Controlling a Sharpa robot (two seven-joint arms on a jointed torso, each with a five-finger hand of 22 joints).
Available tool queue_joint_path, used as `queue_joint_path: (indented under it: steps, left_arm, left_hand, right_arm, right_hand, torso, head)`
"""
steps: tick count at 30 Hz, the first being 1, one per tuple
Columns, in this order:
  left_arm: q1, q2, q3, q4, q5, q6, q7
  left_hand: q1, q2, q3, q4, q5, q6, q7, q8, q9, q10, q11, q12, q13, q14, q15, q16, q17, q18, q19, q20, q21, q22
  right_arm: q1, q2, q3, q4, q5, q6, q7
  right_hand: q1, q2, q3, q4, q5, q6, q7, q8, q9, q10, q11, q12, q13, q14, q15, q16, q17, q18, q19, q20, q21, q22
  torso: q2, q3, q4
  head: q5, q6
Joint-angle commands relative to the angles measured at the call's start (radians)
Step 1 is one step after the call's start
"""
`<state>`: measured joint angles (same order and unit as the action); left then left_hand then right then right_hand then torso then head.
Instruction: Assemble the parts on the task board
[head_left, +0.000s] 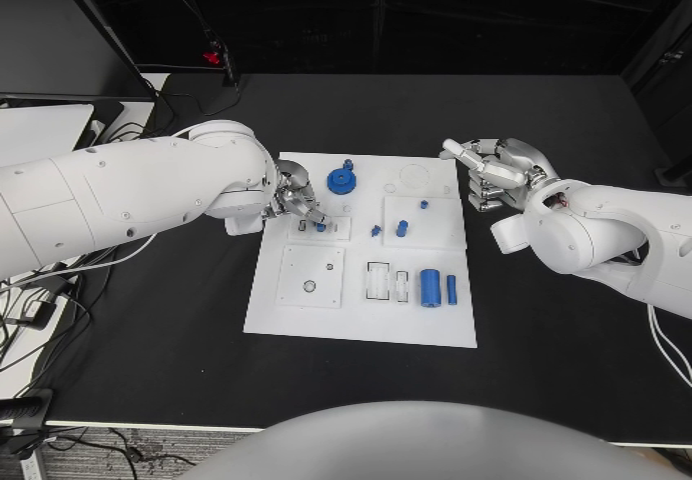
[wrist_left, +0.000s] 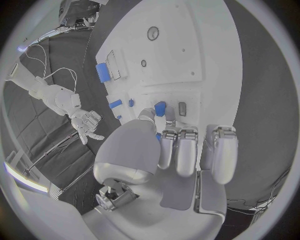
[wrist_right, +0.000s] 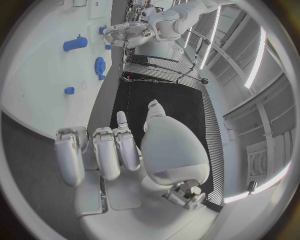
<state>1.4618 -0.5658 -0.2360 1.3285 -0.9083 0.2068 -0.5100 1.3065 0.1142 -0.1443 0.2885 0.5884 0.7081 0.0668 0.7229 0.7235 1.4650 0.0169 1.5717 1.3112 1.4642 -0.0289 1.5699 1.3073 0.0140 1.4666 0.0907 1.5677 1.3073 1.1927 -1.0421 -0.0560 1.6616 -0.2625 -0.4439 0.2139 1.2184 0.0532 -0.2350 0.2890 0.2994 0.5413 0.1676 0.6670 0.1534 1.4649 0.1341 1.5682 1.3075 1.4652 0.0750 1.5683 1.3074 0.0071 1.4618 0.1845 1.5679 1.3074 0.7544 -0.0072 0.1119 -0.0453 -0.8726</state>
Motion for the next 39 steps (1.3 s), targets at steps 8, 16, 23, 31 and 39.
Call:
queue_joint_path:
  steps: [8, 16, 23, 31, 39]
  left_arm:
    - [0.001, 0.0, 0.001, 0.002, -0.002, -0.005, 0.018]
    - [0.002, -0.035, 0.001, 0.026, 0.006, -0.116, 0.148]
    - [0.017, -0.08, 0.001, 0.046, 0.053, -0.164, 0.225]
    - [0.061, -0.117, 0.001, 0.024, 0.065, -0.075, 0.196]
    - [0.074, -0.109, 0.001, -0.071, 0.067, 0.002, 0.161]
  left_hand:
    - [-0.054, 0.006, -0.013, 0.005, -0.029, 0.014, 0.011, -0.015, -0.004, 0.106, 0.002, -0.001, 0.26, 0.107, -0.006, 0.001, 0.263, -0.014, 0.104, -0.008, 0.003, 0.263]
    - [-0.264, -0.002, -0.119, 0.0, -0.311, -0.008, 0.025, -0.005, 0.018, 0.106, 0.015, -0.001, 0.26, 0.107, 0.009, 0.001, 0.263, -0.014, 0.104, 0.004, 0.003, 0.263]
    - [-0.362, -0.016, -0.156, 0.005, -0.458, -0.023, 0.031, 0.004, 0.031, 0.106, 0.02, -0.001, 0.26, 0.107, 0.018, 0.001, 0.263, -0.014, 0.104, 0.013, 0.003, 0.263]
    - [-0.323, -0.014, -0.133, 0.001, -0.447, -0.005, 0.029, 0.005, 0.03, 0.106, 0.02, -0.001, 0.26, 0.107, 0.014, 0.001, 0.263, -0.014, 0.104, 0.013, 0.003, 0.263]
    - [-0.26, -0.011, -0.115, 0.0, -0.42, 0.016, 0.023, -0.005, 0.023, 0.106, 0.014, -0.001, 0.26, 0.107, 0.009, 0.001, 0.263, -0.014, 0.104, 0.008, 0.003, 0.263]
  right_arm:
    - [0.001, 0.0, 0.0, 0.001, 0.001, 0.001, 0.0]
    - [0.001, 0.001, 0.0, -0.001, 0.001, 0.0, 0.0]
    - [0.001, 0.002, 0.0, -0.004, 0.001, 0.001, 0.0]
    - [0.0, 0.003, 0.0, -0.005, 0.001, 0.001, -0.001]
    - [0.0, 0.005, 0.0, -0.005, 0.001, 0.002, 0.0]
  right_hand:
    - [0.002, 0.006, -0.006, 0.002, 0.002, -0.007, 0.043, 0.003, -0.001, 0.106, 0.004, 0.003, 0.263, 0.106, 0.004, 0.002, 0.263, -0.007, 0.109, 0.003, 0.003, 0.263]
    - [0.001, 0.008, -0.006, 0.002, 0.003, -0.007, 0.043, 0.004, -0.002, 0.106, 0.004, 0.003, 0.263, 0.106, 0.004, 0.002, 0.263, -0.007, 0.109, 0.003, 0.003, 0.263]
    - [0.001, 0.008, -0.006, 0.002, 0.003, -0.007, 0.043, 0.004, -0.002, 0.106, 0.004, 0.003, 0.263, 0.106, 0.004, 0.002, 0.263, -0.007, 0.109, 0.003, 0.003, 0.263]
    - [0.001, 0.009, -0.006, 0.002, 0.004, -0.008, 0.043, 0.004, -0.002, 0.106, 0.004, 0.003, 0.263, 0.106, 0.004, 0.002, 0.263, -0.007, 0.109, 0.004, 0.003, 0.263]
    - [0.001, 0.009, -0.006, 0.002, 0.004, -0.008, 0.043, 0.004, -0.002, 0.106, 0.004, 0.003, 0.263, 0.106, 0.004, 0.002, 0.263, -0.007, 0.109, 0.004, 0.003, 0.263]
  torso:
    - [0.001, -0.0001, -0.0006]
    - [0.0, 0.0008, 0.002]
    - [0.0, -0.0003, -0.0004]
    - [0.0, 0.0005, -0.0001]
    - [0.001, 0.0002, -0.0012]
  head:
    - [0.001, 0.0]
    - [0.002, 0.0]
    - [0.011, 0.014]
    - [0.032, 0.034]
    - [0.063, 0.056]
